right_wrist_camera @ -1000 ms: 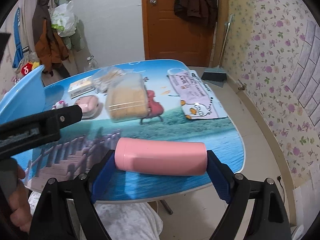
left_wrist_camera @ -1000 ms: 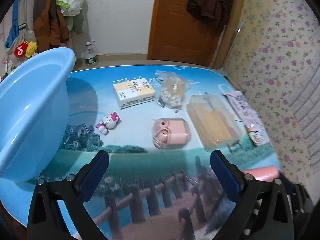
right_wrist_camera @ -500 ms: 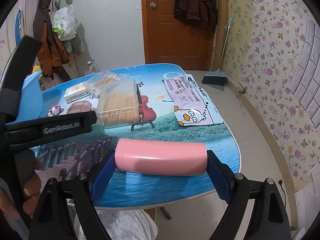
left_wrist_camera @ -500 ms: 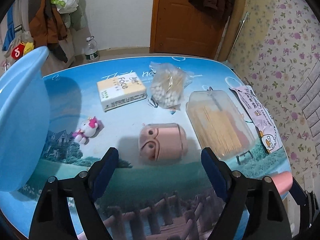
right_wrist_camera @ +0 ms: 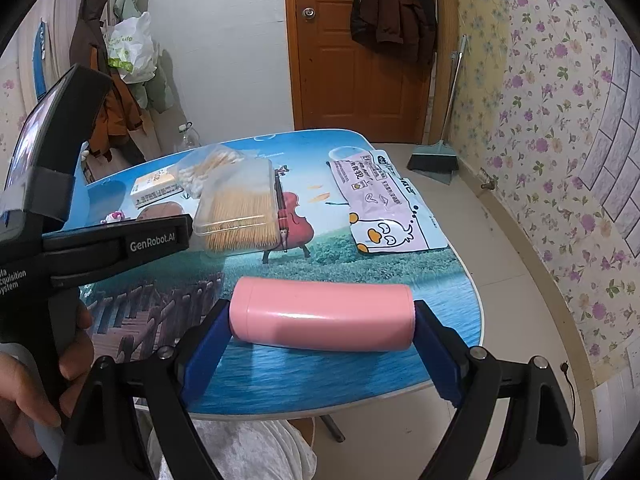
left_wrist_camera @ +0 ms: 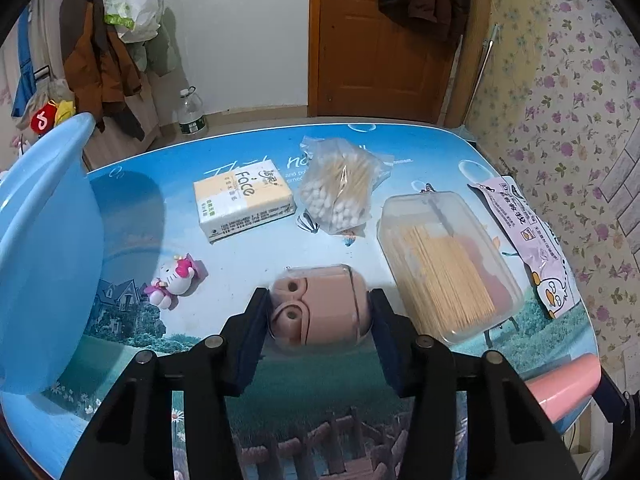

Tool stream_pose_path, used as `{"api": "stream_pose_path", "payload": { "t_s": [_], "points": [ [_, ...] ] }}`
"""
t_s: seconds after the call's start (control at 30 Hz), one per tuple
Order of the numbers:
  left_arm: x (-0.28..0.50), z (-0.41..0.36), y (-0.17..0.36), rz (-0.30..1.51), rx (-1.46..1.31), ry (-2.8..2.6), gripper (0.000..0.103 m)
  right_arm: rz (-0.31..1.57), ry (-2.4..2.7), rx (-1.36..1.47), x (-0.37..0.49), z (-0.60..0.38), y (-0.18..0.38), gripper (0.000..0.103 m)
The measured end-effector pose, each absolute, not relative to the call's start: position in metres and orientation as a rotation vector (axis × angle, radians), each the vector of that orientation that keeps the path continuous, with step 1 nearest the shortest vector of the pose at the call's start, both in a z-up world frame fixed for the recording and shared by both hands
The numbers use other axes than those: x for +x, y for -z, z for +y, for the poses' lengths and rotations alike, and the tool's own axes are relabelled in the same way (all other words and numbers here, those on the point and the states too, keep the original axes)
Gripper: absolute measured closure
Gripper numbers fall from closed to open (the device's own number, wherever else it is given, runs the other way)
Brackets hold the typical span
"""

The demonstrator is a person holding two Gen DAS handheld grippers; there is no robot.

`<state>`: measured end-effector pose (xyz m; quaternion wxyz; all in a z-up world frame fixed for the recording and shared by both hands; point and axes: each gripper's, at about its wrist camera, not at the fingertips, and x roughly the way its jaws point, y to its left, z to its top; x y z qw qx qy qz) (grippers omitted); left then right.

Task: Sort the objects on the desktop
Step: 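Close the left tool on the pink earbud case and lift it, then carry the pink case over the blue basin with the left tool while the right tool carries the cylinder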

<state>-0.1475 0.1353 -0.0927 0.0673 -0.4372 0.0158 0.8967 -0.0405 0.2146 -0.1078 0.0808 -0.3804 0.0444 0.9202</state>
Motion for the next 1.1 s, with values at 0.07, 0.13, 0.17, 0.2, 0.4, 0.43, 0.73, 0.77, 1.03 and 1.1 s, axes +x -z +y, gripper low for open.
{"api": "stream_pose_path", "payload": {
  "t_s": [0.07,0.13,0.17,0.2,0.4,0.43,0.73,0.77,1.03,1.1],
  "points": [
    [-0.147,0.134,0.093,0.046,-1.318,-2.705,0.056,0.132,-2.751,-1.137,-0.04,0.215,0.108,0.014],
    [-0.146,0.134,0.093,0.042,-1.318,-2.699,0.056,0.131,-2.75,-1.137,-0.04,0.214,0.108,0.014],
    [-0.145,0.133,0.091,0.043,-1.311,-2.7,0.056,0.13,-2.749,-1.137,-0.04,0.214,0.108,0.014],
    [-0.144,0.132,0.09,0.044,-1.303,-2.703,0.056,0.126,-2.748,-1.135,-0.04,0.214,0.109,0.014],
    [-0.14,0.124,0.077,0.013,-1.262,-2.719,0.056,0.132,-2.735,-1.143,-0.041,0.214,0.108,0.015],
    [-0.139,0.122,0.074,0.003,-1.256,-2.722,0.056,0.132,-2.733,-1.143,-0.04,0.214,0.108,0.015],
    [-0.125,0.109,0.045,-0.027,-1.193,-2.738,0.056,0.084,-2.743,-1.102,-0.037,0.204,0.096,0.015],
    [-0.122,0.106,0.039,-0.029,-1.172,-2.746,0.056,0.08,-2.749,-1.092,-0.037,0.202,0.093,0.015],
    [-0.105,0.073,-0.002,-0.089,-1.054,-2.825,0.056,0.041,-2.786,-1.017,-0.037,0.185,0.067,0.015],
    [-0.099,0.061,-0.009,-0.105,-1.036,-2.847,0.056,0.036,-2.798,-0.999,-0.036,0.18,0.061,0.015]
  ]
}}
